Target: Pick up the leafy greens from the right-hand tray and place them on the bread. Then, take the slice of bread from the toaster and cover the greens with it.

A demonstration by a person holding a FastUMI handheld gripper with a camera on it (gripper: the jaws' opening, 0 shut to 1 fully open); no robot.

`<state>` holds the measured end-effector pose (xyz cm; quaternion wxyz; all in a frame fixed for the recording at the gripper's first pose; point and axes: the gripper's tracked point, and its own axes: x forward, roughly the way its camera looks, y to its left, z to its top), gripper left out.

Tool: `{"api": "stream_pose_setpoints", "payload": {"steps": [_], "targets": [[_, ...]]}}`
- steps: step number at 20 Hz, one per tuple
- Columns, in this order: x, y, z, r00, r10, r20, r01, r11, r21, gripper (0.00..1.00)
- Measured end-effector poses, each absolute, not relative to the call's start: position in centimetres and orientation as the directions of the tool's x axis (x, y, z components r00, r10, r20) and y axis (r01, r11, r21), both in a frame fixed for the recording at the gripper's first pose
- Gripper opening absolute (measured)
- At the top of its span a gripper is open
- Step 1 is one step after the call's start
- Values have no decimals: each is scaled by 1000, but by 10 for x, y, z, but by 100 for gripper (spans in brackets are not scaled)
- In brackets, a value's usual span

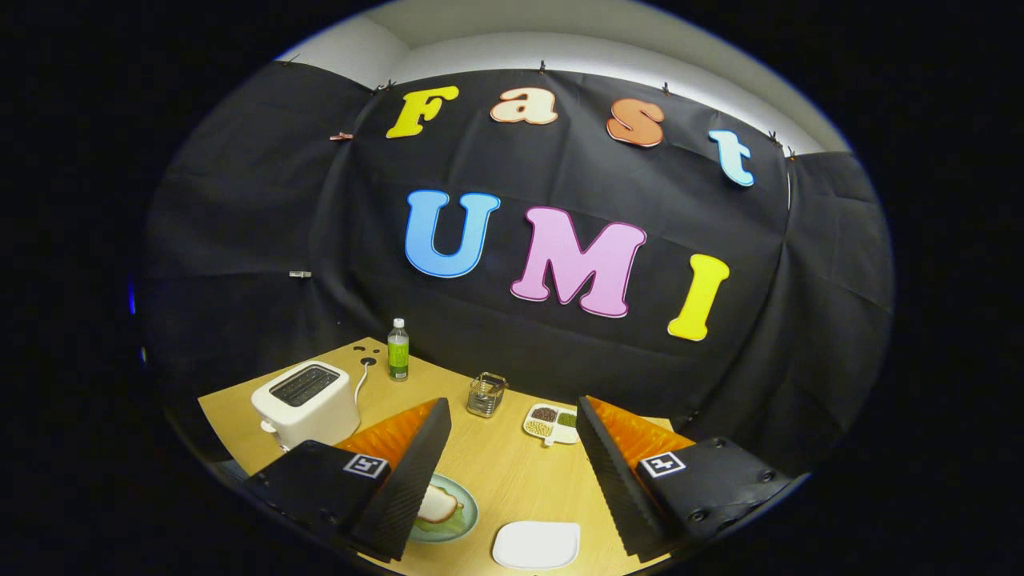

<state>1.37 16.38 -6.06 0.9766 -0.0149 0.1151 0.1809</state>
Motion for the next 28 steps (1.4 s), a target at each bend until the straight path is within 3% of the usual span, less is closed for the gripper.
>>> {"api": "stream_pose_setpoints", "payload": {"steps": [6, 28], "targets": [[7, 150, -40, 917, 353, -188, -359, 933, 2, 98], [12, 117, -59, 924, 299, -238, -297, 954, 46, 98]]}}
